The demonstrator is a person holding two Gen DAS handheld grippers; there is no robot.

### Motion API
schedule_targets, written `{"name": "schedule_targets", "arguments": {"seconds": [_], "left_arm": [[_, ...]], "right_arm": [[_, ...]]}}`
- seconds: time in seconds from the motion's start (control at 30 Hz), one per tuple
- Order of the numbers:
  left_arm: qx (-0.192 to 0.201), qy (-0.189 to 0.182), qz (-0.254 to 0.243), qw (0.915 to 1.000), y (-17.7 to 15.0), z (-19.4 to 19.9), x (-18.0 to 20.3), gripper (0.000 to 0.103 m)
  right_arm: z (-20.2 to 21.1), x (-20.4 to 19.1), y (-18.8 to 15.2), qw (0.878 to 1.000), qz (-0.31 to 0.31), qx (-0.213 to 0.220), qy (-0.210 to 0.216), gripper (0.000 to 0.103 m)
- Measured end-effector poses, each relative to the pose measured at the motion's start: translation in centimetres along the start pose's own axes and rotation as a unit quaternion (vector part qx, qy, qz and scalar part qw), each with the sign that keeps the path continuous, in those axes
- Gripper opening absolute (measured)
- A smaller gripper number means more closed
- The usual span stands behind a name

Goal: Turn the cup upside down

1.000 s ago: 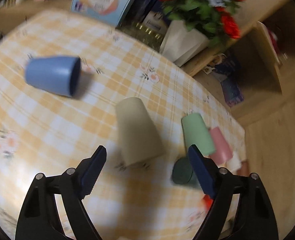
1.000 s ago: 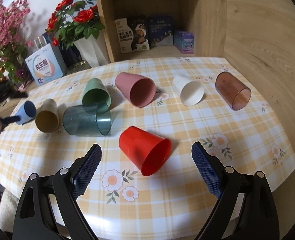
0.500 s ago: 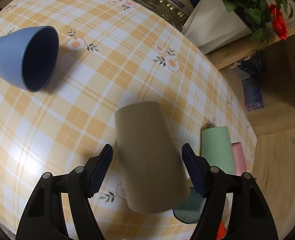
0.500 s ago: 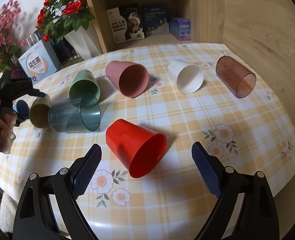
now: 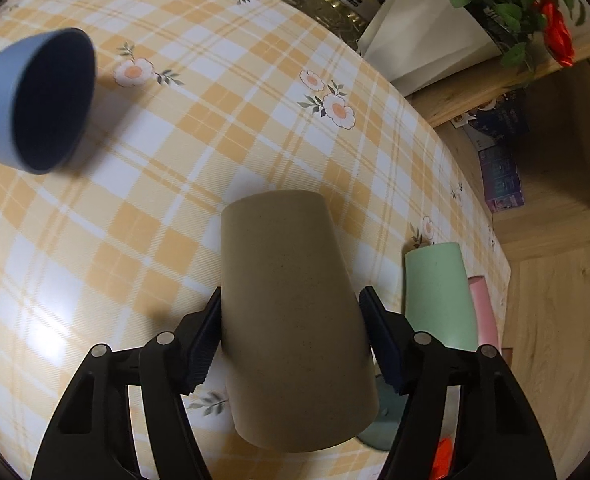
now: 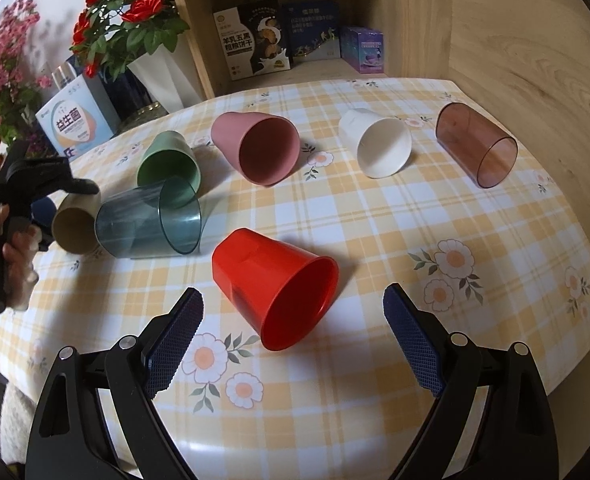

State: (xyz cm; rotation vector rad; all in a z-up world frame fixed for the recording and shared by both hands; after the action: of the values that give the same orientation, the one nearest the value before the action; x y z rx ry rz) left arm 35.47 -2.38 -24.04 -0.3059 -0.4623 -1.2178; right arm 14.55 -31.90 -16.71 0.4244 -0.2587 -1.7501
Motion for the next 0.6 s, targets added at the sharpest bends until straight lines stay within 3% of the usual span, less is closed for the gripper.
{"name": "schedule_targets", "arguments": {"seconds": [0.33,0.6], "left_arm": [[0.005,0.016,-0.063,0.9979,-6.6,4.9,-1.5,0.065],[-0.049,-0.006,-0.109,0.9928,-15.9,3.4,-0.6,0.065]], "right_arm": [[1.1,-0.9,-0.2,1.0,0.0,0.009,0.012,0.089],[2.1,-1.3,-1.2,1.0,-0.008,0.011,0.018,0.089]]}}
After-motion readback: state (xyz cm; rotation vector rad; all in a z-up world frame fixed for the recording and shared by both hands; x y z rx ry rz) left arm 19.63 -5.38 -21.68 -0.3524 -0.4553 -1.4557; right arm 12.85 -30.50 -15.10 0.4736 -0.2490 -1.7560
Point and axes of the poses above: each gripper's, at about its wrist camera, not at the fingertips, and z roughly against the way its jaws point, x to its right, y to its top, the point moved 9 cm from there along -z, roughly the way its jaws point, and after that the axes turned 13 degrees about -x, right-handed, at the moved point
